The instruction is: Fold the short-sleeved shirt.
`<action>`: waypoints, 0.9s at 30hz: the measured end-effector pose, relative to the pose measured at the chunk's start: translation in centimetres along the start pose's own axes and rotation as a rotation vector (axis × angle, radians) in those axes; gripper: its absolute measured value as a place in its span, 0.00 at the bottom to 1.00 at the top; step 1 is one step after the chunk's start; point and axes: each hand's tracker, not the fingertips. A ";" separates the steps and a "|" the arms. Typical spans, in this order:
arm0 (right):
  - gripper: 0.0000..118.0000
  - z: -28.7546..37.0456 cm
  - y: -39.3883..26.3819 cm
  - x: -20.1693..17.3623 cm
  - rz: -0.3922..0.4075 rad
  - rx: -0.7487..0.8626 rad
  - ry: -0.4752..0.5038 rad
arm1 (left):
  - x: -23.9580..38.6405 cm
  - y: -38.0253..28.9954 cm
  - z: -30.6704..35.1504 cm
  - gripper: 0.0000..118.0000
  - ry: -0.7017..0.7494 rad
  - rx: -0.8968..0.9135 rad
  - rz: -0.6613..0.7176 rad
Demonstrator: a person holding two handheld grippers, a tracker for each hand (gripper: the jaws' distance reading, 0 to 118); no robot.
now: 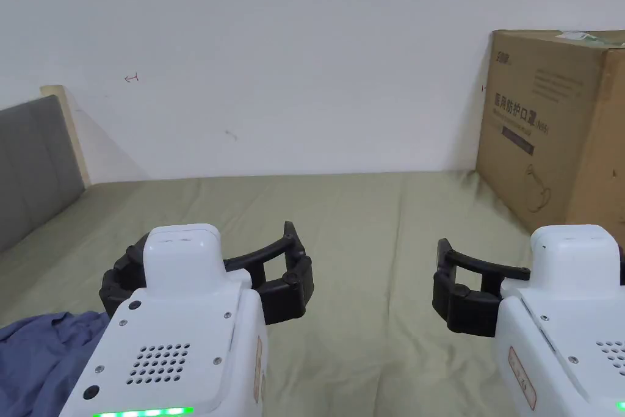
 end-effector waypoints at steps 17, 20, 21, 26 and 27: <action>1.00 -2.6 -15.3 9.9 -1.883 -0.297 0.023 | 7.0 -8.3 -1.0 1.00 0.269 0.533 -1.612; 1.00 -2.7 -13.2 11.0 -1.732 -0.224 -0.011 | 7.3 -4.5 -1.1 1.00 0.233 0.297 -1.105; 1.00 -2.7 -11.9 11.3 -1.635 -0.192 -0.015 | 6.9 -3.4 -1.1 1.00 0.216 0.259 -0.968; 1.00 -1.9 -3.0 8.3 -0.770 -0.036 -0.046 | 1.1 0.6 -1.7 1.00 0.021 0.075 -0.176; 1.00 -1.7 -1.9 6.8 -0.554 -0.011 -0.071 | 0.2 0.5 -1.8 1.00 -0.008 0.043 -0.078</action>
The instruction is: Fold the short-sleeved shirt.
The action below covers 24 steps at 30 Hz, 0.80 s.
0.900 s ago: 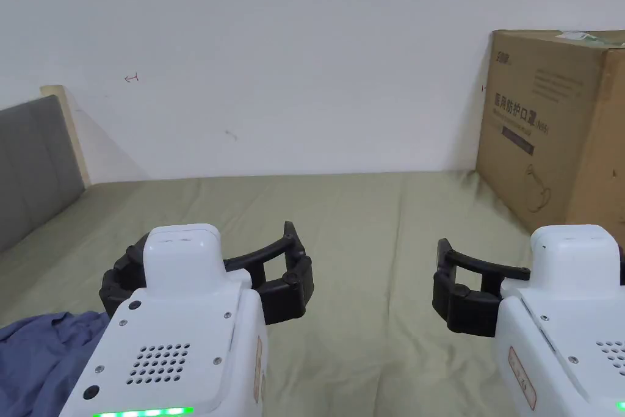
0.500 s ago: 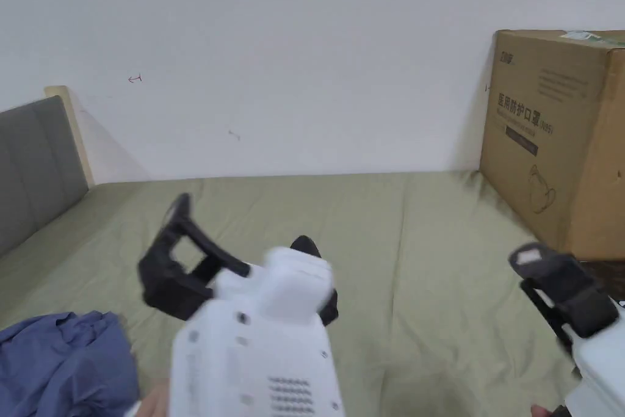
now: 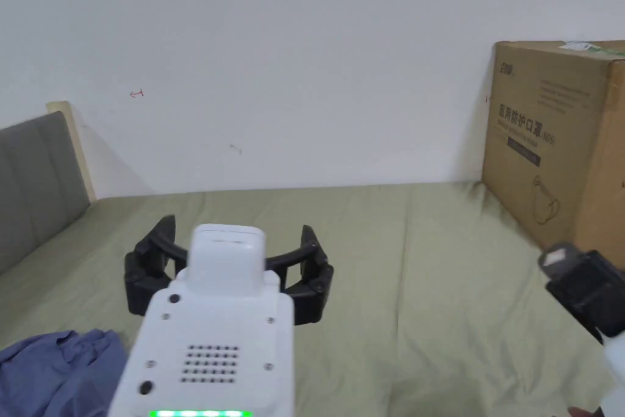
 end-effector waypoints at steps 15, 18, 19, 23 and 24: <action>1.00 1.6 -2.5 -4.6 0.464 0.085 0.023 | -1.0 -1.7 1.1 1.00 0.030 -0.030 0.023; 1.00 2.2 -2.1 -4.5 0.447 0.105 0.022 | -1.1 -1.7 1.1 1.00 0.037 -0.028 0.029; 1.00 2.3 -2.0 -4.5 0.448 0.108 0.023 | -1.1 -1.6 1.2 1.00 0.041 -0.028 0.034; 1.00 2.7 -2.1 -5.0 0.494 0.129 0.029 | -1.2 -1.5 1.3 1.00 0.037 -0.024 0.063; 1.00 2.8 -2.1 -5.1 0.506 0.132 0.032 | -1.1 -1.4 1.3 1.00 0.041 -0.027 0.066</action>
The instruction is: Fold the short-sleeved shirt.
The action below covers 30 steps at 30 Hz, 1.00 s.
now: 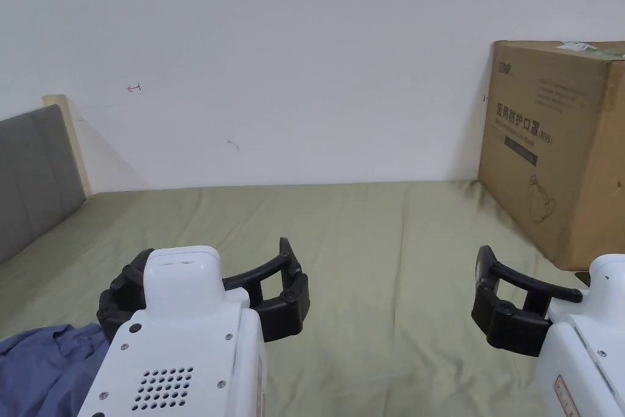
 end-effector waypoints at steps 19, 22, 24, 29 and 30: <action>1.00 -0.4 -0.7 0.0 -0.002 -0.039 0.022 | 0.3 0.0 0.1 1.00 0.011 -0.004 0.002; 1.00 -0.4 -0.7 -0.1 0.002 -0.043 0.020 | 0.3 0.0 0.1 1.00 0.007 -0.001 0.003; 1.00 -0.5 -0.8 0.0 0.002 -0.045 0.022 | 0.4 0.0 0.1 1.00 0.006 -0.003 -0.002; 1.00 -0.7 -0.7 -0.1 -0.003 -0.052 0.019 | 0.7 0.1 0.0 1.00 0.005 0.006 -0.016; 1.00 -0.7 -0.6 -0.1 -0.004 -0.052 0.019 | 0.7 0.1 0.0 1.00 0.003 0.007 -0.016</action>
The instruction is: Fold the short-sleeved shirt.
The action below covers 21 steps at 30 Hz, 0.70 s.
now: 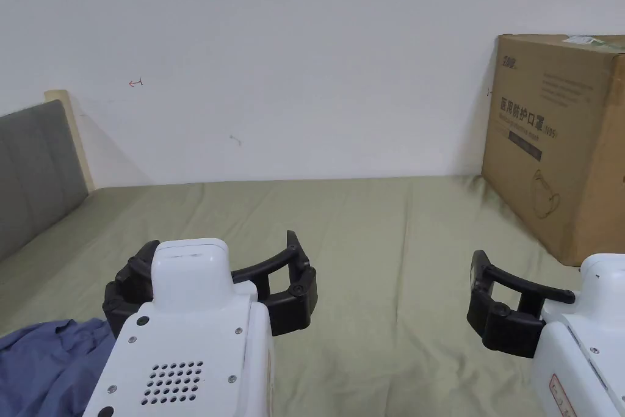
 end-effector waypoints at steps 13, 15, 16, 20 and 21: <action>1.00 -0.3 0.3 0.1 0.001 0.005 -0.002 | 0.1 0.3 -0.6 1.00 -0.031 -0.024 0.012; 1.00 -0.3 0.2 0.1 0.000 0.004 -0.004 | 0.3 0.3 -0.6 0.99 -0.030 -0.023 0.003; 0.99 -0.3 0.2 0.1 -0.001 0.002 0.000 | 0.4 0.3 -0.5 0.96 -0.028 -0.018 -0.004; 0.00 0.2 0.5 0.6 -0.047 -0.004 0.052 | 0.8 0.5 -0.3 0.00 -0.060 -0.023 -0.050; 0.00 0.0 0.4 0.6 -0.039 -0.015 0.018 | 0.9 0.4 -0.7 0.00 -0.065 -0.063 -0.065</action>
